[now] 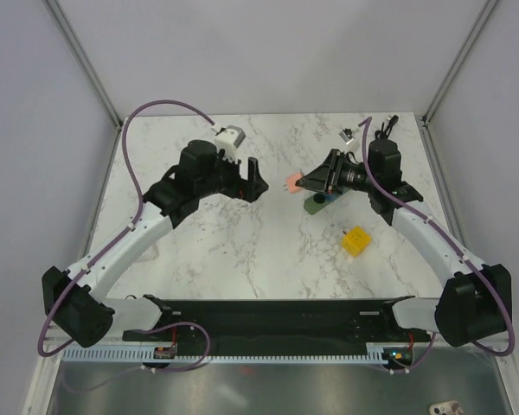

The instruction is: Insert the plug

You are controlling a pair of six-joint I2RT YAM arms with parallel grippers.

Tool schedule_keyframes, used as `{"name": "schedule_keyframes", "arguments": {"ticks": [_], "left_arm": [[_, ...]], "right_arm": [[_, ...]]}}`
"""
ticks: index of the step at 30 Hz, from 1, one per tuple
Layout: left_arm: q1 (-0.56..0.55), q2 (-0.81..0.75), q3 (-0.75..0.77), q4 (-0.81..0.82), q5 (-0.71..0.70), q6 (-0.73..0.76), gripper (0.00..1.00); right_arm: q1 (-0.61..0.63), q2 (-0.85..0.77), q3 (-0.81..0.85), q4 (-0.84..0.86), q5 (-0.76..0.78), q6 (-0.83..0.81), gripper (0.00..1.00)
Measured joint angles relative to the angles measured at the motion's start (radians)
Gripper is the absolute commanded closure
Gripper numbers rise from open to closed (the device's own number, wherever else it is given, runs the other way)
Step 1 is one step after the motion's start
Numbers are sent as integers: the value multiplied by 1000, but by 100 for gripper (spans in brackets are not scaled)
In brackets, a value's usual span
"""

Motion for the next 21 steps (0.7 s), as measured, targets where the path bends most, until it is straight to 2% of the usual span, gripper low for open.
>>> {"name": "schedule_keyframes", "arguments": {"ticks": [5, 7, 9, 10, 13, 18, 21], "left_arm": [[286, 22, 3, -33, 88, -245, 0], [415, 19, -24, -66, 76, -345, 0], [522, 16, -59, -122, 40, -427, 2], [586, 7, -81, -155, 10, -474, 8], [740, -51, -146, -269, -97, -599, 18], [970, -143, -183, -426, -265, -772, 20], [1065, -115, -184, -497, -322, -846, 16]], "right_arm": [[-21, -33, -27, -2, 1, 0, 100], [-21, -51, -37, -2, -1, 0, 100], [-21, -68, -47, -2, -3, 2, 100], [-21, -77, -53, -2, -5, 3, 100], [-21, -106, -69, -8, -8, 3, 100], [-21, -137, -72, -29, -21, 0, 100], [-21, -140, -72, -34, -22, -1, 100]]}}
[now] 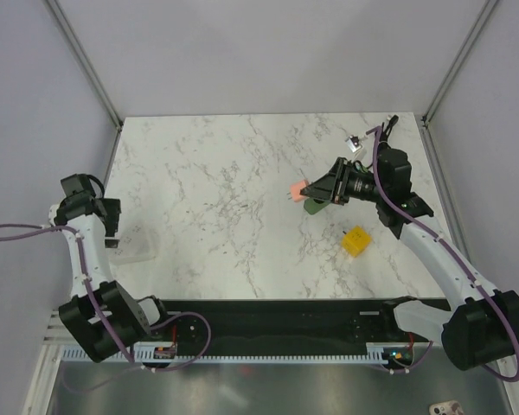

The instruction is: Insert the plug

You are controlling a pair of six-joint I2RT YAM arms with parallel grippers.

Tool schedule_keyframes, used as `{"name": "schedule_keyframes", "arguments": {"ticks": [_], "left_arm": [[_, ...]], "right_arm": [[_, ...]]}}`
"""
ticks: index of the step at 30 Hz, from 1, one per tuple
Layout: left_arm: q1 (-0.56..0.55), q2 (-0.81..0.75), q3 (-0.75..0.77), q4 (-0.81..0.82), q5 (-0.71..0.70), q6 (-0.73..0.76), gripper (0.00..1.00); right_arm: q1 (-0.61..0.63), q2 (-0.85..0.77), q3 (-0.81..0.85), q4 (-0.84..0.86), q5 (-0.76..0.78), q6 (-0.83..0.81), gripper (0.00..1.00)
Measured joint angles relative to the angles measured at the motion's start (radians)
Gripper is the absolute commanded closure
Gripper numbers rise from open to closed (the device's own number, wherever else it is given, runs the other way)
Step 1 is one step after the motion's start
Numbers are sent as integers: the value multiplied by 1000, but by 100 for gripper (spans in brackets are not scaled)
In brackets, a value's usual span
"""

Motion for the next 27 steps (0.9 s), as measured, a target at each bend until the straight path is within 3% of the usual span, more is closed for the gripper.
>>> {"name": "schedule_keyframes", "arguments": {"ticks": [6, 27], "left_arm": [[137, 139, -11, -83, -17, -102, 13], [140, 467, 131, -85, -177, -135, 23]], "right_arm": [[0, 0, 0, -18, -11, 0, 100], [0, -13, 0, -41, -19, 0, 100]]}}
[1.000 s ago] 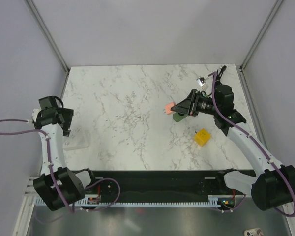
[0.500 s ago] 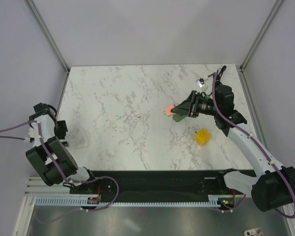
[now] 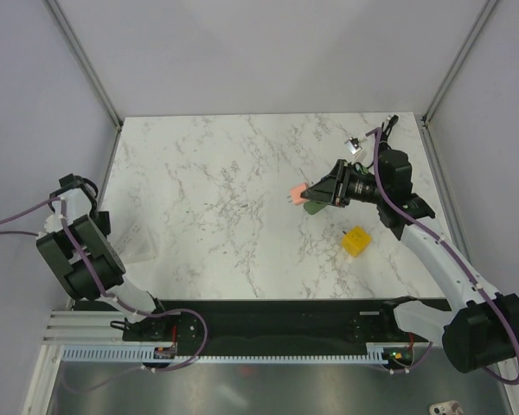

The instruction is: Insert the plug

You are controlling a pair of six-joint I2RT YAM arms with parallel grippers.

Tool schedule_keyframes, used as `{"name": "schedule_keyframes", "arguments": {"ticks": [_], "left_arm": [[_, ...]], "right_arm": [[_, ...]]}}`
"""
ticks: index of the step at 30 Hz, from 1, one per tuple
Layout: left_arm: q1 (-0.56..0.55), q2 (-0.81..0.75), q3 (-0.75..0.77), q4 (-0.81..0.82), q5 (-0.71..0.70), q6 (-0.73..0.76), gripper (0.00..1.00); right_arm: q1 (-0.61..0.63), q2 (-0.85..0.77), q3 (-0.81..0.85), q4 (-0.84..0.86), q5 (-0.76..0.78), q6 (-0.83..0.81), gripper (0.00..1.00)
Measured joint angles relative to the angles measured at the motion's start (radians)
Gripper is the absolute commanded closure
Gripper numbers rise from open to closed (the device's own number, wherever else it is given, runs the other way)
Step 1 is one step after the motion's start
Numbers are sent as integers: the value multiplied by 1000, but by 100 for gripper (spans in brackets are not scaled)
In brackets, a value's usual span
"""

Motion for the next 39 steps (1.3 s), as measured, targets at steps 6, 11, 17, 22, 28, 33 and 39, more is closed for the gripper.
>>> {"name": "schedule_keyframes", "arguments": {"ticks": [6, 11, 17, 22, 28, 33, 39], "left_arm": [[-9, 13, -18, -1, 17, 1, 23], [-27, 29, -24, -4, 67, 29, 25], [-93, -11, -74, -4, 72, 47, 25], [-201, -50, -122, -23, 84, 42, 25], [-383, -89, -166, -66, 129, -46, 27], [-592, -93, -168, -87, 228, -186, 26], [-712, -50, -43, -86, 270, -244, 22]], "right_arm": [[0, -18, 0, 0, 8, 0, 100], [0, -25, 0, -2, 19, -8, 100], [0, -29, 0, -3, 23, -8, 100], [0, -35, 0, -4, 24, -10, 100], [0, -53, 0, -12, 31, -19, 100], [0, -62, -8, -28, 52, -38, 100], [0, -62, -8, -101, 114, -97, 100]]}}
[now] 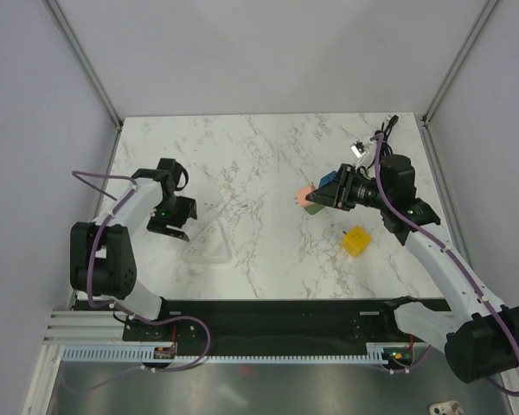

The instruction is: Insert the plug

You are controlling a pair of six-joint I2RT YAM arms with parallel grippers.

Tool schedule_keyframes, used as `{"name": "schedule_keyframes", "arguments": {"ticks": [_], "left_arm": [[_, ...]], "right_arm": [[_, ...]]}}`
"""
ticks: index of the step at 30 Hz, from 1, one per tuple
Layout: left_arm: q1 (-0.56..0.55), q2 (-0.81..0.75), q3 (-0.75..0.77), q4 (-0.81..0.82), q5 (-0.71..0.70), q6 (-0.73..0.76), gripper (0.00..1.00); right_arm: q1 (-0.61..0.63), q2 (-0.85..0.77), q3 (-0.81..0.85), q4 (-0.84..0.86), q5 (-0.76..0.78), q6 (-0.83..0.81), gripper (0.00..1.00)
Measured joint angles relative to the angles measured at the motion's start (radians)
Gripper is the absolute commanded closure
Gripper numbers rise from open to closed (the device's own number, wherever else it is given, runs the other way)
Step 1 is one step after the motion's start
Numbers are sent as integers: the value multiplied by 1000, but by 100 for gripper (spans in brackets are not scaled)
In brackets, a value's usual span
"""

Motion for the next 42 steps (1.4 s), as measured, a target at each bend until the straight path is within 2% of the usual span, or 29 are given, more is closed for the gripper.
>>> {"name": "schedule_keyframes", "arguments": {"ticks": [5, 9, 11, 12, 13, 15, 16, 17, 24, 33, 42], "left_arm": [[0, -16, 107, 7, -70, 47, 22], [0, -30, 131, 13, -150, 175, 24], [0, -30, 134, 31, -173, 263, 29], [0, -30, 133, 44, -180, 311, 35], [0, -32, 128, 66, -184, 359, 63], [0, -39, 110, 111, -187, 446, 78], [2, -47, 89, 143, -185, 495, 94], [5, -54, 68, 166, -183, 534, 98], [24, -31, -40, 227, -165, 699, 98], [4, 1, -169, 246, -133, 748, 98], [-174, -235, -343, 336, 24, 683, 98]], "right_arm": [[55, 1, -18, -31, 101, -27, 100], [232, 16, -24, -26, 222, -31, 100], [317, 34, -33, -6, 268, -31, 100], [357, 44, -37, 4, 297, -34, 100], [391, 60, -42, 14, 325, -36, 100], [450, 93, -46, 27, 369, -39, 100], [475, 111, -46, 31, 387, -38, 100], [497, 126, -46, 34, 403, -38, 100], [569, 142, -48, 47, 474, -31, 100], [660, 154, -66, 65, 538, -23, 100], [668, 154, -72, 41, 616, -26, 100]]}}
